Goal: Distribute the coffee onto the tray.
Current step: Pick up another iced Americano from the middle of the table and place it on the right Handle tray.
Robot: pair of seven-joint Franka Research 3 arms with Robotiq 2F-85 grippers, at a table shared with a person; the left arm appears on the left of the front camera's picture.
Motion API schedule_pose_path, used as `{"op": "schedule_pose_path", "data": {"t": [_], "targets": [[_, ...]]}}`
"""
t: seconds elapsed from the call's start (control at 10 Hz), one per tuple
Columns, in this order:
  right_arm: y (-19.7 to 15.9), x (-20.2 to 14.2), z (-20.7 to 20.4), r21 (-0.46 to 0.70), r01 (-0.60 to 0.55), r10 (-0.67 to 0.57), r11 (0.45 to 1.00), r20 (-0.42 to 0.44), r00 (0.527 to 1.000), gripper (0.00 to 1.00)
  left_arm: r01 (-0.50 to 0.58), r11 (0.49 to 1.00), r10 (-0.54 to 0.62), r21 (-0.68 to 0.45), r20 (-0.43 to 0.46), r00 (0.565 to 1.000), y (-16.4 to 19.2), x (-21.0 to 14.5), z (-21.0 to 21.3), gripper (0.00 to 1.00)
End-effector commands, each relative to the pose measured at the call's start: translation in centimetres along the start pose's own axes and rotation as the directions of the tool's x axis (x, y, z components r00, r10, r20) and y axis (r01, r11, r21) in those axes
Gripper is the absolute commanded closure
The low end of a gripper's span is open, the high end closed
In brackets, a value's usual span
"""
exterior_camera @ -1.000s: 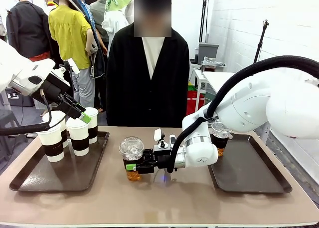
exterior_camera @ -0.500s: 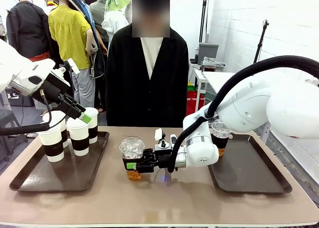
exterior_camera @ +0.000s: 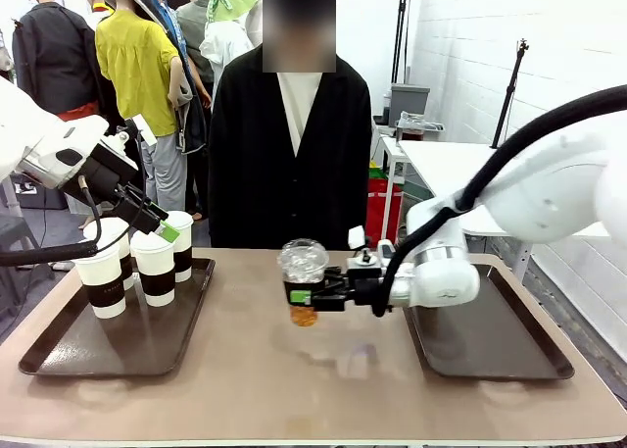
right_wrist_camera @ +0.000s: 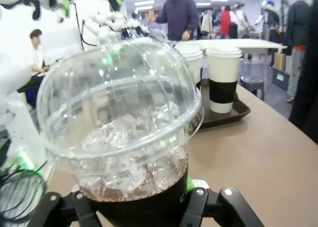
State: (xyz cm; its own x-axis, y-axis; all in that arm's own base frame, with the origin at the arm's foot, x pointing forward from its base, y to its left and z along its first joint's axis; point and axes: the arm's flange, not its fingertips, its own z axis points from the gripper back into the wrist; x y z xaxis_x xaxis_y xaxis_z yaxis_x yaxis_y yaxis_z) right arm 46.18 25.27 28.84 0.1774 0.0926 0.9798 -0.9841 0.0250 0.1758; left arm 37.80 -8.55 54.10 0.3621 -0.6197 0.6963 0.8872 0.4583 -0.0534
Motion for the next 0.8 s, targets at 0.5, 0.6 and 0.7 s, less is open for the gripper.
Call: {"op": "schedule_pose_path", "data": {"t": [0.5,0.6,0.7], "targets": [[3.9,1.1,13.7,-0.047,0.023,-0.022,0.999,0.008,1.000,0.38,0.013,1.000,-0.013,-0.017,0.020,1.000,0.2,-0.1,-0.1,0.00],[4.0,0.8,15.2,-0.052,0.023,-0.022,0.998,0.011,1.000,0.38,0.013,1.000,-0.013,-0.017,0.020,1.000,0.2,-0.1,-0.1,0.00],[4.2,0.5,16.7,-0.057,0.019,-0.019,0.998,0.015,1.000,0.38,0.013,1.000,-0.013,-0.017,0.020,1.000,0.2,-0.1,-0.1,0.00]]}}
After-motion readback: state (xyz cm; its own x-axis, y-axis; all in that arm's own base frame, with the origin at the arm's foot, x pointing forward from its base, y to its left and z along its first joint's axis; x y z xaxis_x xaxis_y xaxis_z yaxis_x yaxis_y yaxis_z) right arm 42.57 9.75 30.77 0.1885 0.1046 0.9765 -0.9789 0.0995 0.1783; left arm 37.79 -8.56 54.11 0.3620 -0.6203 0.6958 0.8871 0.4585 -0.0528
